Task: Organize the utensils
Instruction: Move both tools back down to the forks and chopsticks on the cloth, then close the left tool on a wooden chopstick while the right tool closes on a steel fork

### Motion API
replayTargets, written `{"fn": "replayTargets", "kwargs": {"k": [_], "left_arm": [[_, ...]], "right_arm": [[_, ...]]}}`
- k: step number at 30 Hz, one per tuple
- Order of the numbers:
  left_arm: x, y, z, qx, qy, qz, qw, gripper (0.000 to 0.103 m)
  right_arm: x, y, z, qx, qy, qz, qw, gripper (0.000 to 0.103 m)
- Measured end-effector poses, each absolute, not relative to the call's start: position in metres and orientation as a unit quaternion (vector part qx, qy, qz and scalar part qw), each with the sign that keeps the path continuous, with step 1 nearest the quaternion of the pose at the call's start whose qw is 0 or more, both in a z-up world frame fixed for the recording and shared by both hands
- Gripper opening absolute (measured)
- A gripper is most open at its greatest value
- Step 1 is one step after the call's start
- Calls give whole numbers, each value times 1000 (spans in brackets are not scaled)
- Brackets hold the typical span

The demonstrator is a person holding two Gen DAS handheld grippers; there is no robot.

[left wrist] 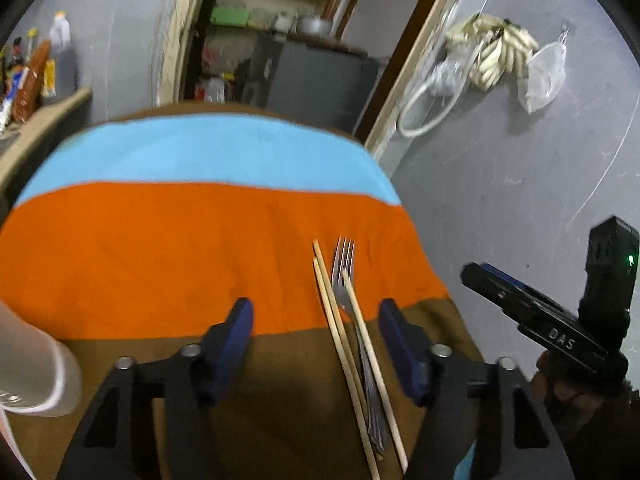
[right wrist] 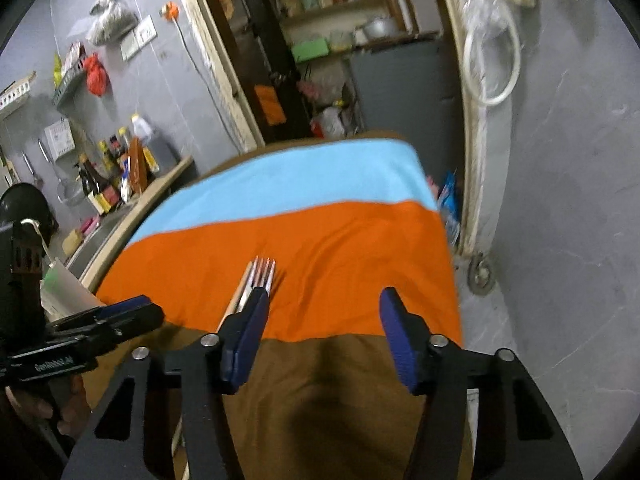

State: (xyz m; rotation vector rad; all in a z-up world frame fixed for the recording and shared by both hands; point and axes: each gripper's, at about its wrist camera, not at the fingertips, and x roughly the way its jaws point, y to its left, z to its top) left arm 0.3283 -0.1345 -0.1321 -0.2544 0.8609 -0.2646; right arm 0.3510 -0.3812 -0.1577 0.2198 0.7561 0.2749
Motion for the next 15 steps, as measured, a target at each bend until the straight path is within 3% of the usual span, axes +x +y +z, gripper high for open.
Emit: {"fn": "replayTargets", "kwargs": {"k": [9, 15], "left_arm": [[347, -154, -168, -88, 466, -128, 871, 35], [354, -154, -171, -77, 468, -119, 872, 34]], "right_arm": [[381, -362, -197, 103, 405, 161, 894, 43], [387, -359, -207, 109, 416, 167, 887, 43]]}}
